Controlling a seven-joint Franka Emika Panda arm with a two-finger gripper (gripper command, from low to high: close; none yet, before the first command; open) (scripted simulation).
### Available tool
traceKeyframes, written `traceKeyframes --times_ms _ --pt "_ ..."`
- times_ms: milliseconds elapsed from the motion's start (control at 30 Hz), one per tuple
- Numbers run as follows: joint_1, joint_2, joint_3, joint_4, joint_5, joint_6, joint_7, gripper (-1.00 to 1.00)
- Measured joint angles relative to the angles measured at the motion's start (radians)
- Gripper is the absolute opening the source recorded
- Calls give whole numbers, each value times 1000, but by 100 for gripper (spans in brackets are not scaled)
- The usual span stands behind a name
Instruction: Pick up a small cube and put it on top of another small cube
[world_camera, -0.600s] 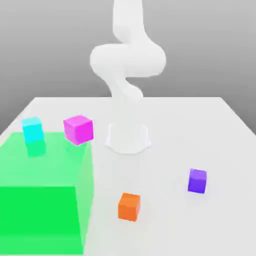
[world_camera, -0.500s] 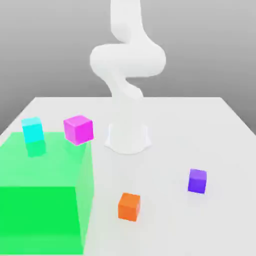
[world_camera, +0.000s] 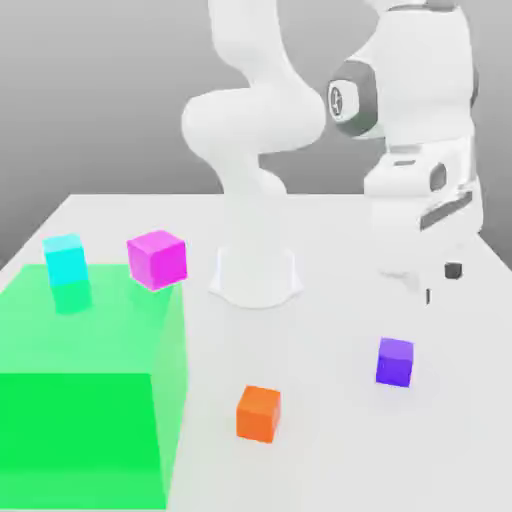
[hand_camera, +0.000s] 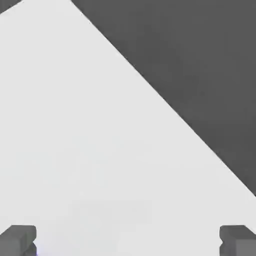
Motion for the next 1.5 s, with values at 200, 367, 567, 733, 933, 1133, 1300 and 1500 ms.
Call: traceKeyframes --times_ms 200,367,567,733,933,1133,1300,1500 --pt "72 172 63 -123 -79 139 -65 0" --pt "114 348 -5 -102 -194 282 3 0" --pt "173 447 -67 -86 -215 364 23 -100" --pt "164 427 -58 -89 -214 346 21 -100" --pt "137 224 -3 -126 -113 180 -53 -100" --pt "-6 113 -104 -107 -116 52 -20 -100" --pt "-172 60 -232 -71 -163 -37 45 -100" --pt "-250 129 -309 -45 -140 5 46 -100"
